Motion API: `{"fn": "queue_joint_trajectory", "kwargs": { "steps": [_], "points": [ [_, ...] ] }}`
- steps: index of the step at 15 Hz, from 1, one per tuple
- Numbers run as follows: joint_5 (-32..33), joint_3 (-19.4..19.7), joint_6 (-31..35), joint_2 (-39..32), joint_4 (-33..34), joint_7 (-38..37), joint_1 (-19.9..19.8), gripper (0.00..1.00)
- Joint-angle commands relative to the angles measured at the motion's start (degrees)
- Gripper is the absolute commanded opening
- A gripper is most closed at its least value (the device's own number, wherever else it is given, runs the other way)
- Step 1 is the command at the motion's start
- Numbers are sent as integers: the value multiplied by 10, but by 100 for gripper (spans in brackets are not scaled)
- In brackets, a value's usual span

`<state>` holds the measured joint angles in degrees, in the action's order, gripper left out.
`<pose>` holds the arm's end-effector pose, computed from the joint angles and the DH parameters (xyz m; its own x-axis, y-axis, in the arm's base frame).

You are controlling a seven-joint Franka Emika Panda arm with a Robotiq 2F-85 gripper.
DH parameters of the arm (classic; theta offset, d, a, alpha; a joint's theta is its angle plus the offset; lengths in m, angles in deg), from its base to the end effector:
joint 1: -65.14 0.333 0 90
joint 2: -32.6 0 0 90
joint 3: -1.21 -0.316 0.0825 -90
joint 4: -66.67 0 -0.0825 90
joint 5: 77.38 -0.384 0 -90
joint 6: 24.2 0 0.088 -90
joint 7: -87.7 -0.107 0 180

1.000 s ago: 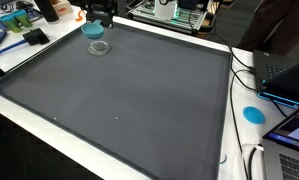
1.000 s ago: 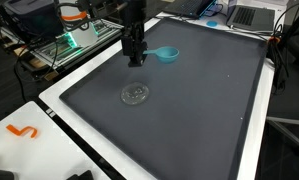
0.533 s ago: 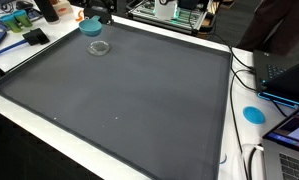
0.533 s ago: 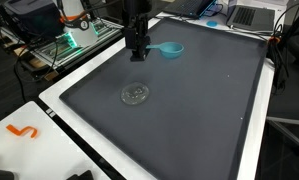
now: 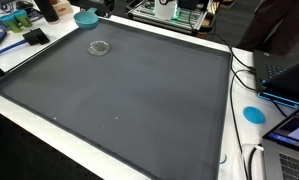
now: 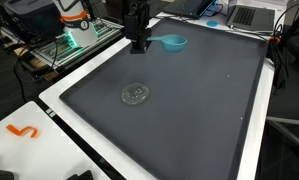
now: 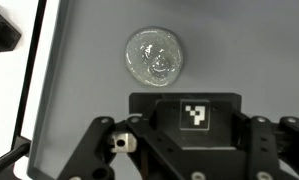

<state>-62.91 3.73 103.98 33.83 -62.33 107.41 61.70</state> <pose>0.5155 -0.0613 0.3751 0.9227 0.3783 -0.0740 0.3855 -0.9045 0.1823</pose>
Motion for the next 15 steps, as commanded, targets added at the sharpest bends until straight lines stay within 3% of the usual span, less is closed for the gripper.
{"fn": "queue_joint_trajectory", "kwargs": {
  "steps": [1,8,15],
  "points": [
    [7,1,-35,26,3,9,3,28],
    [-9,13,-68,74,5,34,-1,28],
    [-52,50,-108,105,17,68,-12,28]
  ]
}}
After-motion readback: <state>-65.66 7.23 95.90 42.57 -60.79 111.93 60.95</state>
